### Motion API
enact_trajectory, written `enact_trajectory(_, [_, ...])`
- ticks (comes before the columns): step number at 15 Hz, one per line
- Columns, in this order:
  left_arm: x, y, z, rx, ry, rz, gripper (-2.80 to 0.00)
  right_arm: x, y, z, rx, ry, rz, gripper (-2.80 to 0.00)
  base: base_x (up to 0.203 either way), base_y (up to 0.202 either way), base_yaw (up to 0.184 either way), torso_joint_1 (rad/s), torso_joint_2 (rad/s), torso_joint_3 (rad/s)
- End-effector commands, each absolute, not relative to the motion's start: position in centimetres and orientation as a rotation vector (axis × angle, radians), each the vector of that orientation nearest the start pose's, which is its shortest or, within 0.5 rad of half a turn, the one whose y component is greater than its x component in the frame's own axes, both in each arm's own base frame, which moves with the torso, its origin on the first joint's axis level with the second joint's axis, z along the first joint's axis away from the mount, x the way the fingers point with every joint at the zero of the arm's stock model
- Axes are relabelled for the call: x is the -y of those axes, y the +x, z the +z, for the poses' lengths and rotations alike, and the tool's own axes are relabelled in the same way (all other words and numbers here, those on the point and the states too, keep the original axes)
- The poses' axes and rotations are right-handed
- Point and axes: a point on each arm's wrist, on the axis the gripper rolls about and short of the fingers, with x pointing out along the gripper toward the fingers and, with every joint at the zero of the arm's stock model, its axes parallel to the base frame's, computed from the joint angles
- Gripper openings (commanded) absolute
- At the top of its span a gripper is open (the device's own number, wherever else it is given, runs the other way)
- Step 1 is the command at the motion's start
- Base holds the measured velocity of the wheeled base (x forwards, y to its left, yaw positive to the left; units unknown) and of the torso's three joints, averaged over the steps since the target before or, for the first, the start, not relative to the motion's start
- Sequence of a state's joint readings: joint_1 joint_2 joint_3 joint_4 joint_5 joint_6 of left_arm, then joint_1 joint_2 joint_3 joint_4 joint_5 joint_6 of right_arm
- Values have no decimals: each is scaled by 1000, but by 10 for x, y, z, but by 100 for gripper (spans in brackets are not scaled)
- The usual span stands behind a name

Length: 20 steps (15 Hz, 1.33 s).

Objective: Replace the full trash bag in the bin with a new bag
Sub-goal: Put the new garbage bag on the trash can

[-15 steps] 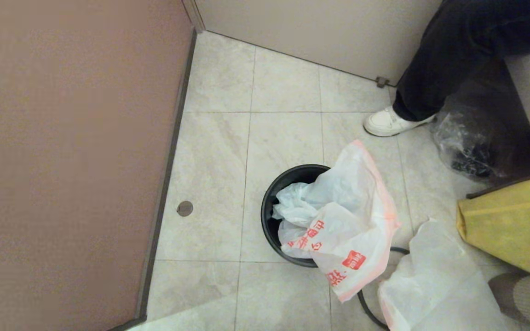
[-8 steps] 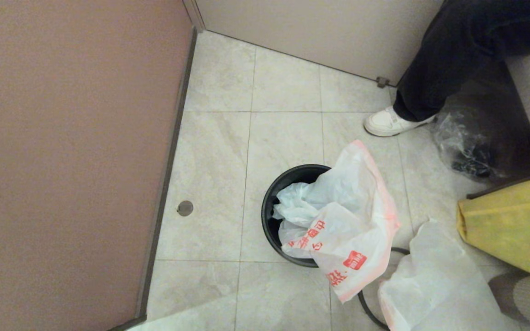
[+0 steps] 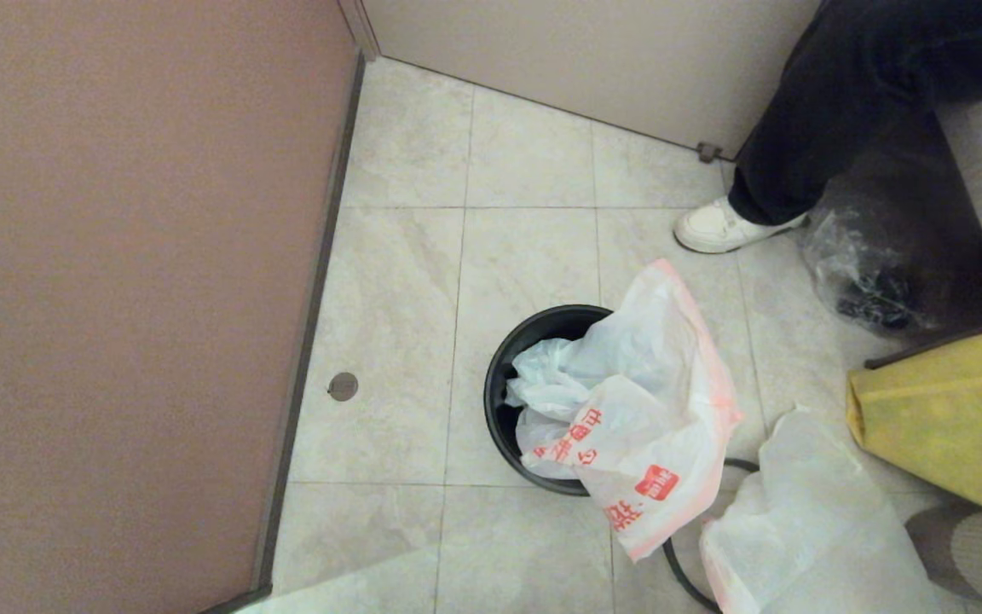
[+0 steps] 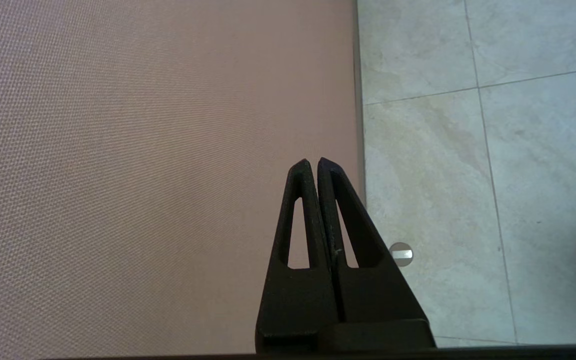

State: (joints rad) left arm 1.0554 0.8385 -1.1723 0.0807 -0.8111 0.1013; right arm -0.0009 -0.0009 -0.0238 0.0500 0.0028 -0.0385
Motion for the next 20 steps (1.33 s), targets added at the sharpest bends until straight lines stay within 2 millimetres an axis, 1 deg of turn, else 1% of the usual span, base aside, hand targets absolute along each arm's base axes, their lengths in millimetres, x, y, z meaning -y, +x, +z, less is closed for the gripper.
enact_trajectory(1, [-21,32,375,146,298,220,-280,0,-25,77,-29,-38,2,-280,0,0,0,0,0,0])
enact_trajectory(3, [-19,37,374,173,262,205,-280,0,-25,77,-29,-40,2,-280,0,0,0,0,0,0])
enact_trajectory(5, [-12,44,370,189,215,141,-280,0,-25,77,-29,-39,3,-280,0,0,0,0,0,0])
enact_trajectory(8, [-7,50,365,179,146,242,-280,0,-25,77,-29,-38,2,-280,0,0,0,0,0,0])
enact_trajectory(11, [-4,53,361,179,39,242,-280,0,-25,77,-29,-39,2,-280,0,0,0,0,0,0])
enact_trajectory(15, [-5,60,367,231,12,268,-280,0,-25,77,-29,-38,2,-280,0,0,0,0,0,0])
enact_trajectory(20, [-5,60,365,236,6,261,-280,0,-25,77,-29,-38,3,-280,0,0,0,0,0,0])
